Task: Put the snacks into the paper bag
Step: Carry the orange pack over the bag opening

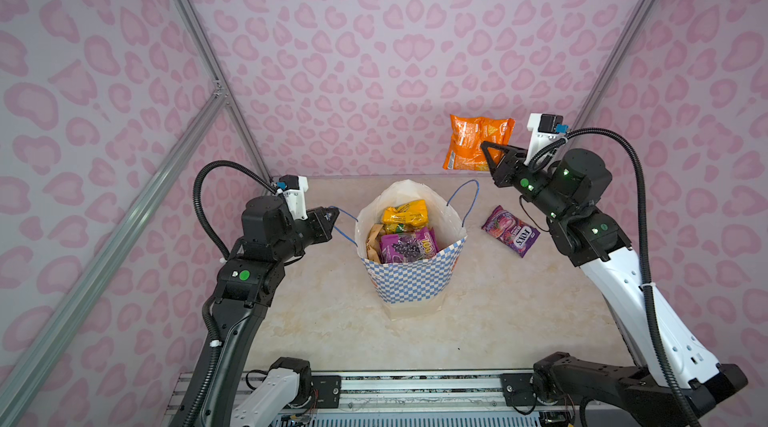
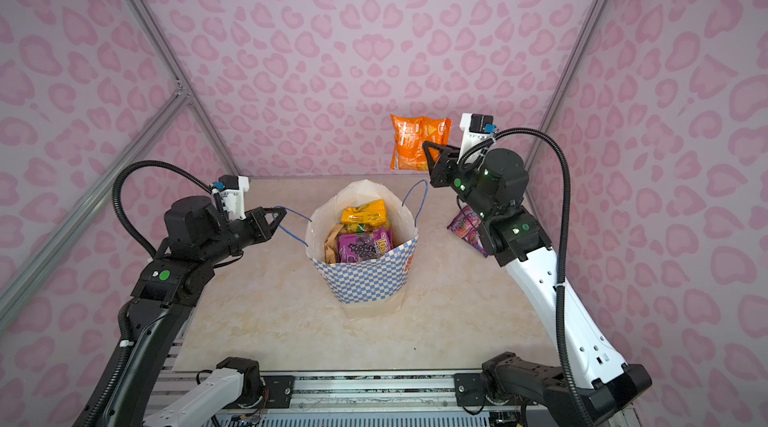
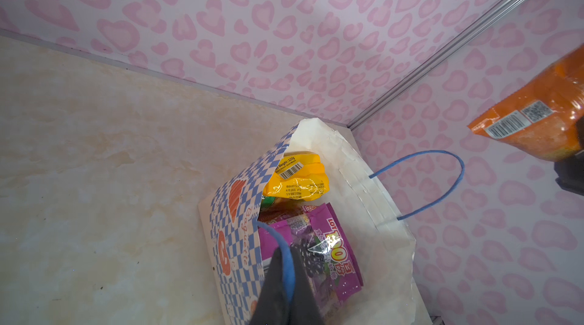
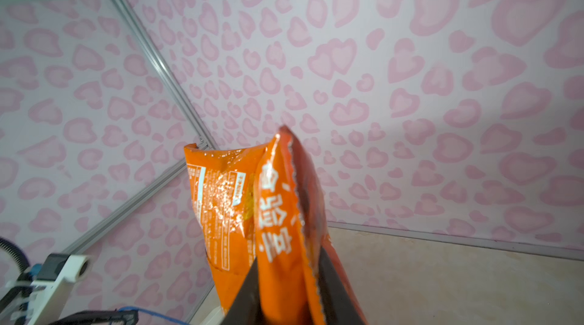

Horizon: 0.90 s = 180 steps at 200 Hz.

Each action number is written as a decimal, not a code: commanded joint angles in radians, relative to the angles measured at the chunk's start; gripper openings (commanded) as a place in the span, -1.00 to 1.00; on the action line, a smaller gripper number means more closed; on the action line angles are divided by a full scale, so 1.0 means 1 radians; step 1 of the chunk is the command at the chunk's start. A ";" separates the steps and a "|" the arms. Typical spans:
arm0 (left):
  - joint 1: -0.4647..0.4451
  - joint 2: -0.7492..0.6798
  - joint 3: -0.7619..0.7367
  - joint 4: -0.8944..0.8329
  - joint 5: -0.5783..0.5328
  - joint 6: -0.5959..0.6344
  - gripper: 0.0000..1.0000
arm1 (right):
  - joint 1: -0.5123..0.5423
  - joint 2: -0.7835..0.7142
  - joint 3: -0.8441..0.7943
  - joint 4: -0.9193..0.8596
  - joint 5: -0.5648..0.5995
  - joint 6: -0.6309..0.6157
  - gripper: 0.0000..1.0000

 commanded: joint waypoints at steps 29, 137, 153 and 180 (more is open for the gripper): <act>0.000 0.010 -0.003 0.087 0.035 -0.007 -0.93 | 0.202 0.056 0.047 -0.150 0.098 -0.179 -0.48; 0.000 0.027 -0.003 0.081 0.031 -0.010 -0.92 | 0.395 0.263 0.047 -0.317 0.032 -0.267 -0.51; 0.000 0.026 -0.004 0.082 0.023 -0.009 -0.92 | 0.408 0.288 0.047 -0.331 0.021 -0.270 -0.51; 0.000 0.032 -0.002 0.081 0.031 -0.010 -0.92 | 0.425 0.328 0.059 -0.361 0.001 -0.271 -0.51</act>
